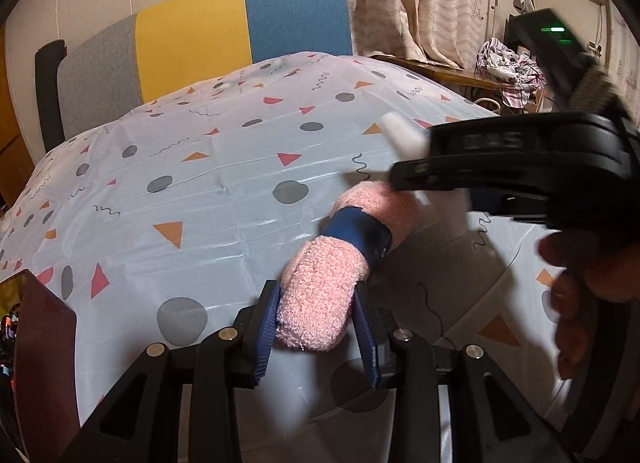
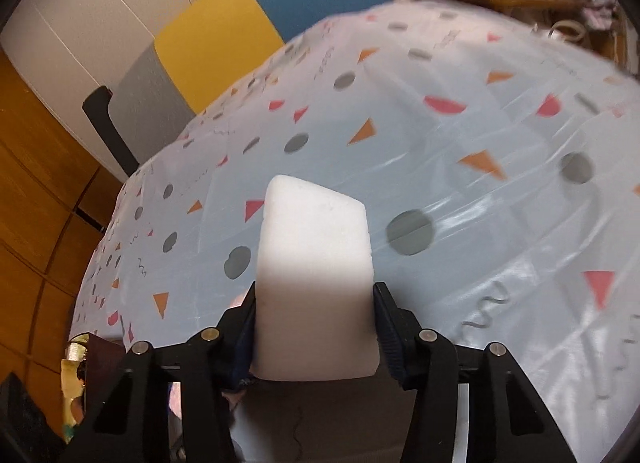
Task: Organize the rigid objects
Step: 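Lift the towel roll with the left gripper and carry it over the tray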
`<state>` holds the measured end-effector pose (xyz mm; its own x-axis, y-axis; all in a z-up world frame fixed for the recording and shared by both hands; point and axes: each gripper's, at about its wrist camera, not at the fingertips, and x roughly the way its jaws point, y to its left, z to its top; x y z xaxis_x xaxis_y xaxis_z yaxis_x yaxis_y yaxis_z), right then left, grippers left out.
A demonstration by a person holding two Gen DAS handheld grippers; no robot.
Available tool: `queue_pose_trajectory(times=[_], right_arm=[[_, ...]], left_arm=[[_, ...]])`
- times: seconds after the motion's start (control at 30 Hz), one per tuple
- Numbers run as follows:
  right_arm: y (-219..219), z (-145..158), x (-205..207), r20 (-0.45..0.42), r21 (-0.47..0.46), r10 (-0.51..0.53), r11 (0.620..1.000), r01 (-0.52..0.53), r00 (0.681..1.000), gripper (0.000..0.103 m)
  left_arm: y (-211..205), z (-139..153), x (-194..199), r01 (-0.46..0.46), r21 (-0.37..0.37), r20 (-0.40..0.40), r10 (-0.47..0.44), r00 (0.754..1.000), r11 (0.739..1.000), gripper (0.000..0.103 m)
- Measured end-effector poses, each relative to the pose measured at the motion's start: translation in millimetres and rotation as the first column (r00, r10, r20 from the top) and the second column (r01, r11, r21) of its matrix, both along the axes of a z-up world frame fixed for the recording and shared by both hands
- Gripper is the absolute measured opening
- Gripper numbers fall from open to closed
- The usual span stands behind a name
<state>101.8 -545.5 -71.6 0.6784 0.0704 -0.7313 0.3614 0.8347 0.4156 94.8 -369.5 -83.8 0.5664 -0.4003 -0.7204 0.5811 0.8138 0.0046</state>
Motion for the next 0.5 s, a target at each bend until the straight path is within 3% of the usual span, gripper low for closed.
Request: queue_pose_trajectory(times=[0.07,0.17,0.23,0.5], right_arm=[[-2.7,7.8,-12.5,0.011,-0.041,-0.027,0.999,0.028,1.0,0.053],[-2.6,15.7,-34.4,0.0,-0.12,-0.055,0.991,0.055,0.998,0.053],[1.9,13.8,-53.3,-0.026,-0.169,-0.064,0.984,0.058,0.998,0.053],[14.9,-7.0,-98.0,-0.024,-0.191,-0.078,0.979,0.072,0.997,0.054]], left_arm=[[0.0,-0.3,0.8,-0.001,0.002,-0.003,0.001,1.0,1.0,0.038],[-5.6,-7.6,7.2,0.0,0.044,-0.043,0.002,0.999,0.999,0.05],[-9.0,-9.8,9.1,0.003,0.062,-0.064,0.001,0.998,0.998,0.051],[-38.0,-3.3,15.2,0.06,0.158,-0.035,-0.055,0.998,0.986,0.056]])
